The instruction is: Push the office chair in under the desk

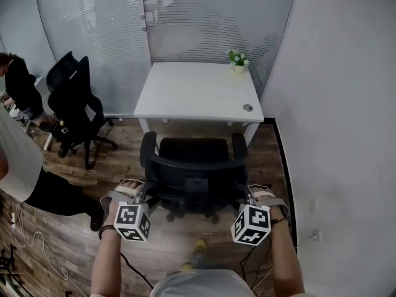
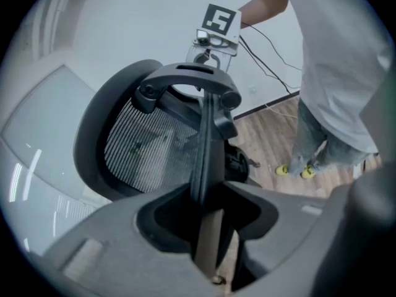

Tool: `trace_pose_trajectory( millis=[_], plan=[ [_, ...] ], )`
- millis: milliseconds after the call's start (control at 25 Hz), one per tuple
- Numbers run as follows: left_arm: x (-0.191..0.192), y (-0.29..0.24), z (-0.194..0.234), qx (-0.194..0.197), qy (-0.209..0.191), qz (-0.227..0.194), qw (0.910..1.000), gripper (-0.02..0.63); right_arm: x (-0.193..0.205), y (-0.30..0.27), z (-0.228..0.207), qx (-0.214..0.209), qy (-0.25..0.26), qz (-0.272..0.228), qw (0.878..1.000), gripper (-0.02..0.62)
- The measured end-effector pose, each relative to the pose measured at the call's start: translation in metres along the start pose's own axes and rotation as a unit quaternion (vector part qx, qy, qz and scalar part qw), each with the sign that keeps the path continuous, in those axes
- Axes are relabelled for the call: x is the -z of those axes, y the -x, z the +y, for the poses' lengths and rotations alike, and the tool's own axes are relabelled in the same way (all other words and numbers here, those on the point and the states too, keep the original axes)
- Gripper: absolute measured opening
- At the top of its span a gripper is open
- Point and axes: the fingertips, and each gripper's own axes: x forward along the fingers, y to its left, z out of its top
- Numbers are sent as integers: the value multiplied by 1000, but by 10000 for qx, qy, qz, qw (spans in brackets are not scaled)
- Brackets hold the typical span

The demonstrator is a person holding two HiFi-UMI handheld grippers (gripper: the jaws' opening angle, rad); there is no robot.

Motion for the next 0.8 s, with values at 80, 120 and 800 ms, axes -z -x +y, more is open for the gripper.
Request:
trace_pose_trajectory(
  millis=[80, 120, 800],
  plan=[
    [2, -9, 12, -19, 10, -8, 10000, 160, 1, -8, -12, 3, 4, 3, 10000, 175],
    [3, -12, 17, -17, 17, -6, 10000, 161, 2, -11, -18, 2, 6, 2, 10000, 175],
    [21, -61, 98, -140, 79, 0, 9999, 176, 0, -57, -98, 97, 117, -139, 9998, 175]
  ],
)
